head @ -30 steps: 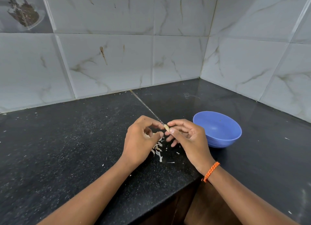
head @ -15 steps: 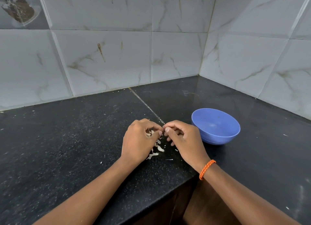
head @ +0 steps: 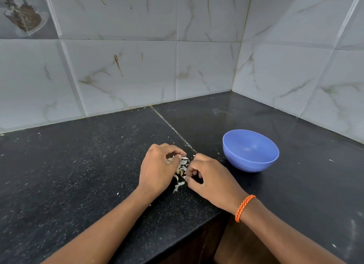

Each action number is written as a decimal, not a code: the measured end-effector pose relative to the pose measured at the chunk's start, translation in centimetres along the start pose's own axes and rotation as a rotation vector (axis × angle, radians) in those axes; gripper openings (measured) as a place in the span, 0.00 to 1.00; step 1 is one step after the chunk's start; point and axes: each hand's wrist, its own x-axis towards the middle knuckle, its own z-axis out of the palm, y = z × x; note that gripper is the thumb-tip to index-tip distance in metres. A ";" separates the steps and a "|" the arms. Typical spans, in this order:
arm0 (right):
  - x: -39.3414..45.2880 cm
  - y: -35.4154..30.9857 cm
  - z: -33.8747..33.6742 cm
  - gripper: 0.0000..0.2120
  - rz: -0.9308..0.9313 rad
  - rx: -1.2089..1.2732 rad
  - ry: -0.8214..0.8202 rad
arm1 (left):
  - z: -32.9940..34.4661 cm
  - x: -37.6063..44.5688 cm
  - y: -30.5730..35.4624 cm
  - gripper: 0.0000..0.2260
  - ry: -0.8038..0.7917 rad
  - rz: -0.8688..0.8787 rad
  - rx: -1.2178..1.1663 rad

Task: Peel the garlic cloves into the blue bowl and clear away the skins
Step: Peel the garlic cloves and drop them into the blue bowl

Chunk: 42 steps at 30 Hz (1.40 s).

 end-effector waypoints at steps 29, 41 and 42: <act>1.2 0.6 0.4 0.06 0.146 0.890 0.429 | -0.3 -0.5 1.7 0.05 0.014 0.046 -0.186; 1.1 0.1 0.7 0.07 0.196 0.959 0.484 | -0.1 -1.1 2.4 0.03 0.003 0.028 -0.198; 1.1 0.1 0.7 0.07 0.198 0.946 0.487 | -0.1 -1.1 2.4 0.02 -0.005 0.021 -0.212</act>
